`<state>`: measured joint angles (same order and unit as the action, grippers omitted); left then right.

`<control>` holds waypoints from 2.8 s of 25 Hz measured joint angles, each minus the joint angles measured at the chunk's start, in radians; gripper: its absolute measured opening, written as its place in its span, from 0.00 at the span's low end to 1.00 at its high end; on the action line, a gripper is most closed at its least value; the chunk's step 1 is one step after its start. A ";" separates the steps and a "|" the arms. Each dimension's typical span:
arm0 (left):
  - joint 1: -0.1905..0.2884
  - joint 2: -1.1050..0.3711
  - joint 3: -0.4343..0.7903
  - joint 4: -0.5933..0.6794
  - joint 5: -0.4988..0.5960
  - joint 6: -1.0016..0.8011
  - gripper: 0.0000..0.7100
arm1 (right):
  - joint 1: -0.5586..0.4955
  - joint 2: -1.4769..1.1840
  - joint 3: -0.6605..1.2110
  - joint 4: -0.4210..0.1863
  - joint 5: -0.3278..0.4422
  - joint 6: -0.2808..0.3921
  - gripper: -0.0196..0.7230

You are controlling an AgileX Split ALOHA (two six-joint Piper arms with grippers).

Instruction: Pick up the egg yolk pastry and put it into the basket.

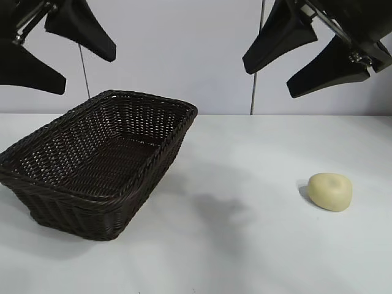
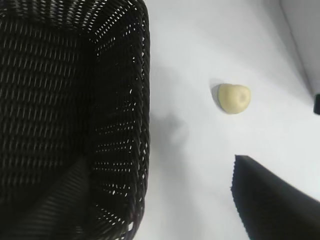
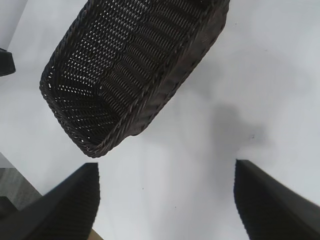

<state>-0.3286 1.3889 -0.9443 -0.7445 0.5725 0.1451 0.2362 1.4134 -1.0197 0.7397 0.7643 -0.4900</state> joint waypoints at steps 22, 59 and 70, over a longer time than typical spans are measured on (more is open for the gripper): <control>-0.094 -0.001 0.085 0.617 0.138 -1.252 0.80 | 0.000 0.000 0.000 0.000 0.000 0.000 0.75; -0.099 0.313 0.136 0.617 -0.138 -1.429 0.14 | 0.000 0.000 0.000 -0.008 0.008 0.000 0.75; -0.067 0.246 0.082 0.621 -0.030 -1.334 0.14 | 0.000 0.000 0.000 -0.023 0.022 0.000 0.75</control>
<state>-0.3951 1.6352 -0.8626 -0.1236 0.5424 -1.1888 0.2362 1.4134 -1.0197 0.7172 0.7866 -0.4900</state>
